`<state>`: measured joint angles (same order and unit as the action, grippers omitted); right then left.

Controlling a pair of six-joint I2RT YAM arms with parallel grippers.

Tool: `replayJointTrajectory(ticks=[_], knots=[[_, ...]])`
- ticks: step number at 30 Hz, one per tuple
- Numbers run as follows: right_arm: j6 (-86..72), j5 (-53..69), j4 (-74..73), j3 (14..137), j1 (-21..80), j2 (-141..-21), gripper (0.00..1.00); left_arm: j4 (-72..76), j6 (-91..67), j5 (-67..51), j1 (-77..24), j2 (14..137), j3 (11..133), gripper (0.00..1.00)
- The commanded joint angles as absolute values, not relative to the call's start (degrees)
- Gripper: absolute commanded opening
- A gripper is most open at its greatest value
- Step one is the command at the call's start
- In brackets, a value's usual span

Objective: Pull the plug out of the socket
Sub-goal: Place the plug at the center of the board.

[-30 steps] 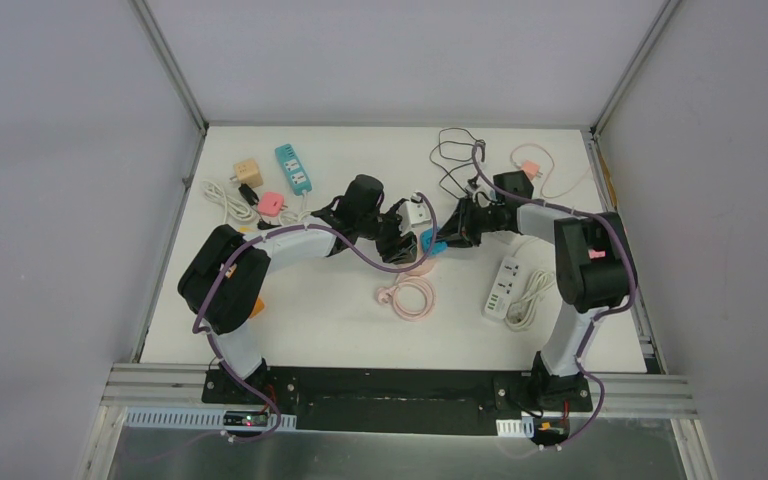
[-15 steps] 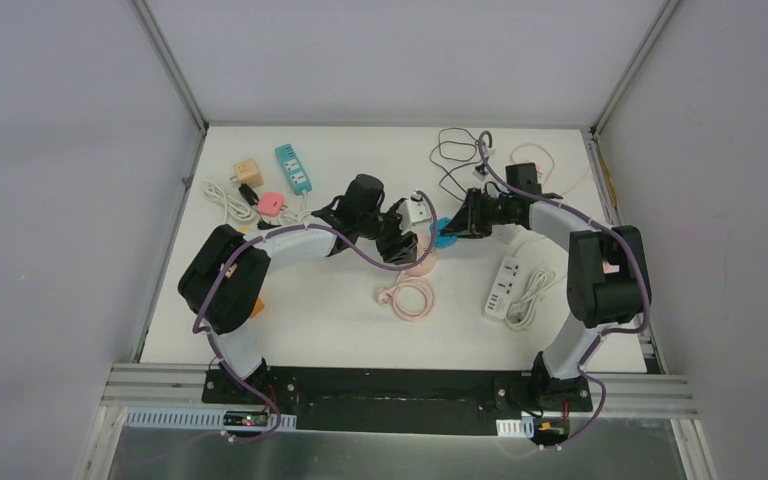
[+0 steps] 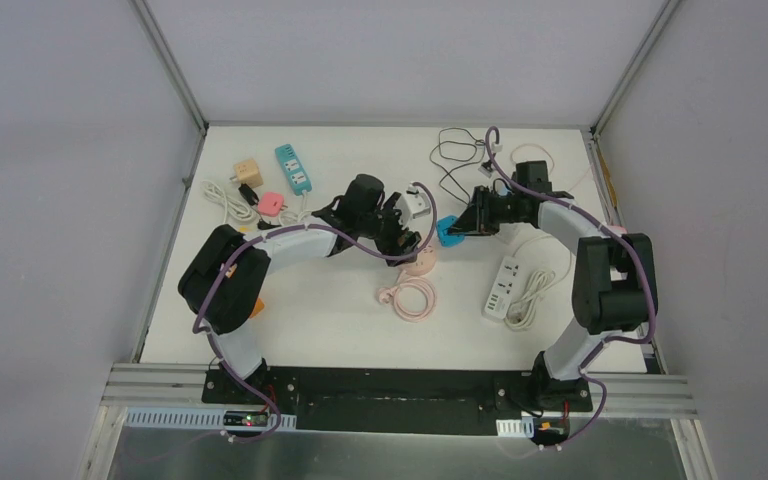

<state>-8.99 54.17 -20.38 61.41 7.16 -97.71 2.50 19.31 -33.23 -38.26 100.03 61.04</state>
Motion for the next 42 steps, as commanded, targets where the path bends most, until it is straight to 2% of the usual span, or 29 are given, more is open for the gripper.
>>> replayJointTrajectory(ticks=[1, 5, 14, 28, 42], knots=[[-4.4, 56.4, -22.0, 63.9, 6.5, -94.0, 0.0, 4.0, 15.2, -31.9, -38.5, 96.0, 64.0, 0.83], [-2.4, 56.1, -23.4, 64.0, 6.4, -93.0, 0.0, 4.4, 13.5, -31.3, -38.5, 94.2, 64.4, 0.85], [5.2, 57.8, -29.1, 65.4, 6.2, -91.6, 0.0, 7.6, 8.4, -24.6, -38.4, 85.4, 60.6, 0.99], [21.5, 63.9, -40.8, 67.7, 6.4, -90.6, 0.0, 21.8, -12.4, -27.1, -34.9, 69.2, 45.1, 0.99], [42.8, 65.7, -59.8, 72.5, 10.5, -92.7, 0.0, 37.6, -29.2, -33.8, -34.5, 67.6, 35.6, 0.96]])
